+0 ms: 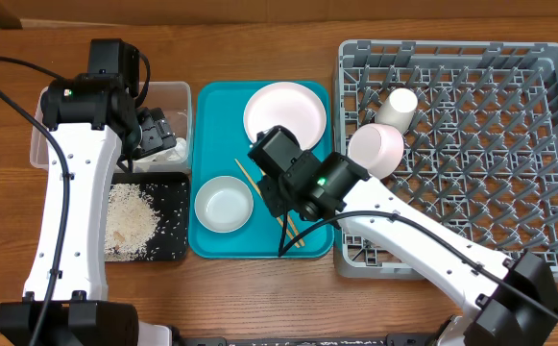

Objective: Sort waste into correct bins and load items into the dishwasher
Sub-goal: 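Lower the right gripper over the wooden chopsticks on the teal tray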

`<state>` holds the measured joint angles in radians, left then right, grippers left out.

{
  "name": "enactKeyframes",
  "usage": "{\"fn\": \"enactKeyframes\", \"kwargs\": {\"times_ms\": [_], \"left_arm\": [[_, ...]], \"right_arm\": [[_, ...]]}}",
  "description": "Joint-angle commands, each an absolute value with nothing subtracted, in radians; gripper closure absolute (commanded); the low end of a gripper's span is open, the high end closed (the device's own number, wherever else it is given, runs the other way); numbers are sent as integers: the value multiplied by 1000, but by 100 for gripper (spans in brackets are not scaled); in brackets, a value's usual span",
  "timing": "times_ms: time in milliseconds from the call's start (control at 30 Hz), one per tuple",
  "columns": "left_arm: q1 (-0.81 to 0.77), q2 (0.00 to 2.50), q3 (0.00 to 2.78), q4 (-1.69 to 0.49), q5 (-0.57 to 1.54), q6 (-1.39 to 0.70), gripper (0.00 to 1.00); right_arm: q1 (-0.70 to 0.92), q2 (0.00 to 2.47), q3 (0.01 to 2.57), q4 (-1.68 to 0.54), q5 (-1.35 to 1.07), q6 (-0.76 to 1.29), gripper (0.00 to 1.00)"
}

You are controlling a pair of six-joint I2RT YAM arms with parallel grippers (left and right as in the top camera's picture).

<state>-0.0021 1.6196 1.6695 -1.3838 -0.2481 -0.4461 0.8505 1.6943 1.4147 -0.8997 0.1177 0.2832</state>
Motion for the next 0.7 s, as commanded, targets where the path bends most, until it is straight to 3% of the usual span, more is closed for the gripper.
{"fn": "enactKeyframes", "kwargs": {"times_ms": [0,667], "left_arm": [[0,1616,1680,-1383,-262,-450,0],[0,1616,1680,-1383,-262,-450,0]], "right_arm": [[846,1752,1368,-842,111,281,68],[835,2018,1328,-632,133,281,68]]}}
